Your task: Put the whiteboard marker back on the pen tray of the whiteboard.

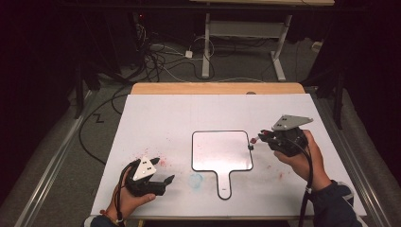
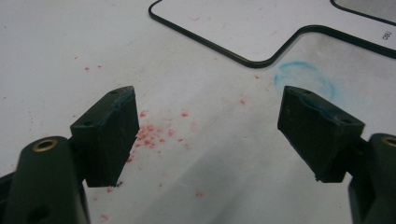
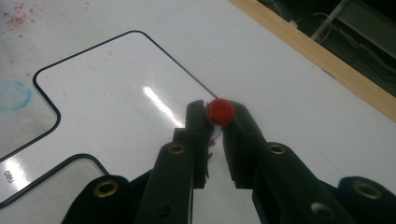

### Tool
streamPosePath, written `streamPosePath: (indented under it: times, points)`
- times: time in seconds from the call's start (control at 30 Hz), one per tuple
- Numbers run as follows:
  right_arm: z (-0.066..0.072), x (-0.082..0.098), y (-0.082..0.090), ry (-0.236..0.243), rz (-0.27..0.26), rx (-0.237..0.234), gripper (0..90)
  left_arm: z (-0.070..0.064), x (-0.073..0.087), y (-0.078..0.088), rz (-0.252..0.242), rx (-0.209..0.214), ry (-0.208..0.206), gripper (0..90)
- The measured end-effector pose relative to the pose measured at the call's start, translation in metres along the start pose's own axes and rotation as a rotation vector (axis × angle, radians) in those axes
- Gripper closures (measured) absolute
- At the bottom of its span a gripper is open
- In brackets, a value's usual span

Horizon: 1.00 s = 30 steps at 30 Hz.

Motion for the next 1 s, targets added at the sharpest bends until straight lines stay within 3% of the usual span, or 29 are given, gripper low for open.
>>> streamPosePath:
  times: [0.13,0.23,0.3,0.4,0.5,0.63,0.7,0.9,1.0]
  points:
    - [-0.002,0.008,0.013,0.020,0.026,-0.024,81.2,-0.001,-0.001,-0.002,0.008,0.008,-0.007,19.6]
    - [-0.002,0.013,0.022,0.048,0.057,-0.067,81.2,-0.001,-0.001,-0.003,0.008,0.010,-0.005,19.6]
    - [0.000,0.016,0.023,0.075,0.101,-0.122,81.2,-0.001,-0.001,-0.003,0.009,0.011,-0.003,19.6]
    - [0.006,0.020,0.014,0.098,0.153,-0.203,81.0,-0.001,-0.001,-0.004,0.011,0.013,-0.005,19.6]
    - [0.012,0.022,-0.004,0.096,0.190,-0.253,80.9,-0.001,0.000,-0.005,0.022,0.013,-0.003,19.6]
    - [0.008,0.021,-0.035,-0.007,0.173,-0.272,79.4,-0.001,0.001,-0.005,0.023,0.010,0.002,19.6]
    - [0.005,0.019,-0.048,-0.057,0.163,-0.248,77.7,0.000,0.000,-0.006,0.021,0.010,0.006,19.5]
    - [0.000,0.029,-0.092,-0.256,0.179,-0.263,75.0,-0.001,-0.002,-0.011,0.037,0.020,-0.006,19.5]
    - [0.001,0.035,-0.106,-0.294,0.191,-0.245,72.4,-0.001,-0.001,-0.011,0.040,0.022,-0.006,19.5]
Point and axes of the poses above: each handheld gripper's, and its own axes: y roughly backward along the jaws, x roughly out of its underside, z roughly to its left, the point moved 4 cm from there along -y, roughly forward along the jaws, and after that the axes turned 13 degrees about x, right-handed, at the moved point
